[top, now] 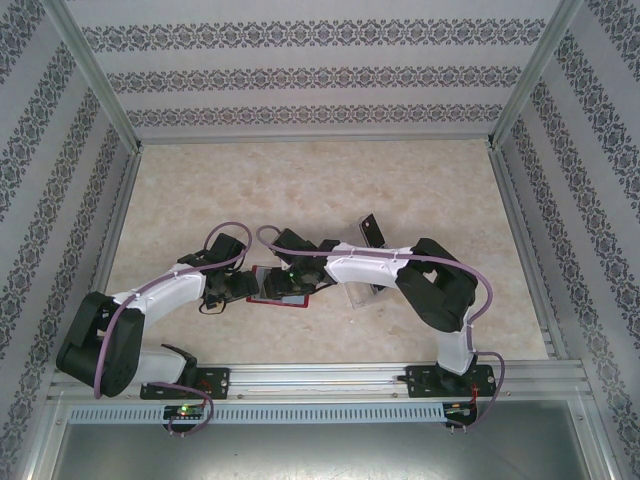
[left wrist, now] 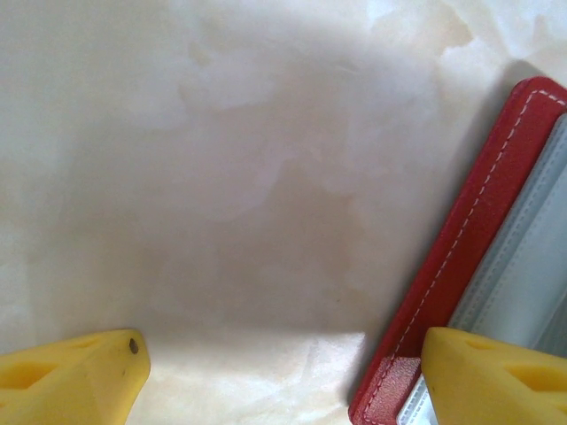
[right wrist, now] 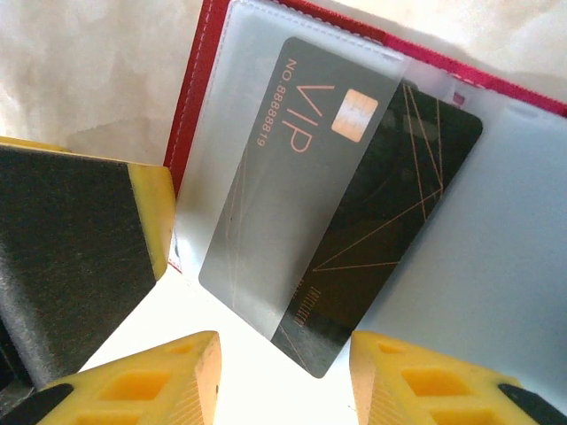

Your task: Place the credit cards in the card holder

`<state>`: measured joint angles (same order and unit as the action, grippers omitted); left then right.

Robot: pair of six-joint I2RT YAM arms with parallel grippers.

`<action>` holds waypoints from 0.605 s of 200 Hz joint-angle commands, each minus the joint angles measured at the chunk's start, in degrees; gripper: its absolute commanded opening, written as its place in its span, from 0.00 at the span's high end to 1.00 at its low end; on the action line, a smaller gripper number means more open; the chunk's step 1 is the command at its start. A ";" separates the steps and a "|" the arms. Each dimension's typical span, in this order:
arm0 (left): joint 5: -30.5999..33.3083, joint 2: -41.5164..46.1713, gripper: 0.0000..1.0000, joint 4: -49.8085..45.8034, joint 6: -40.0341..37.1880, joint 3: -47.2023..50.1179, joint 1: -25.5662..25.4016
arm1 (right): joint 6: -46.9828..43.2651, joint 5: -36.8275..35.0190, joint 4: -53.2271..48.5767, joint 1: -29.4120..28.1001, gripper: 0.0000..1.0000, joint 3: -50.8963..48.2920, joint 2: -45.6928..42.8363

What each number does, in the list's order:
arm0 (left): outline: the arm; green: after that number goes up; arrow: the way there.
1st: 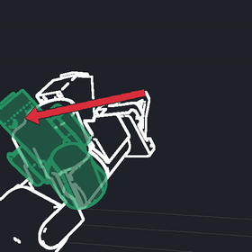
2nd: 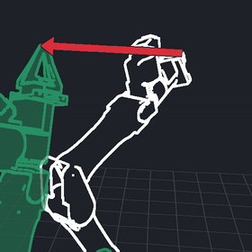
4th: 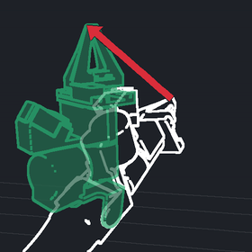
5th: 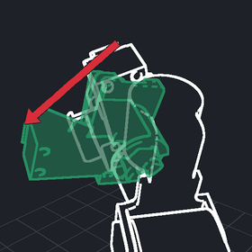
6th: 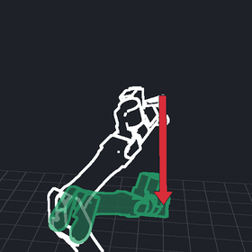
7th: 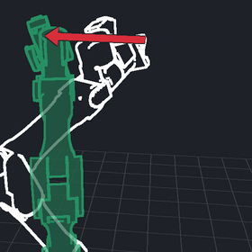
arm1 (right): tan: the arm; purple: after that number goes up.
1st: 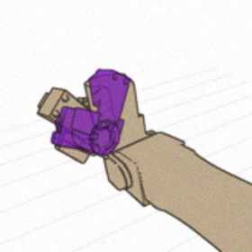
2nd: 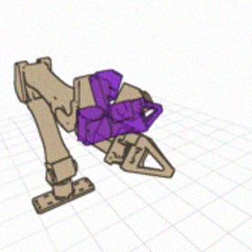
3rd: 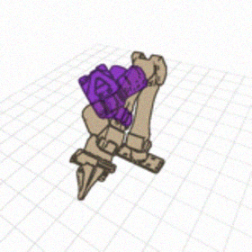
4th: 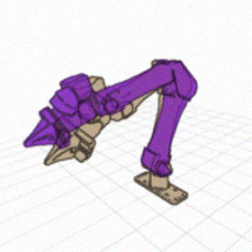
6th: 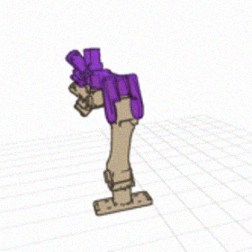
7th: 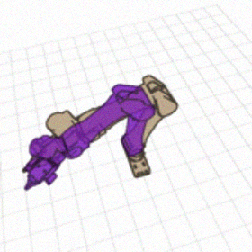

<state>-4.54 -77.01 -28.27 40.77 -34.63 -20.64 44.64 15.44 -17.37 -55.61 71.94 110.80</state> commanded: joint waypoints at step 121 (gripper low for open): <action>-4.69 -2.90 0.16 4.19 0.98 3.38 -0.88 | -1.08 0.54 -1.17 -0.27 0.56 5.33 5.63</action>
<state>-4.51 -76.99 -28.25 40.88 -34.61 -20.64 44.62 15.51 -17.85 -55.64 74.70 114.67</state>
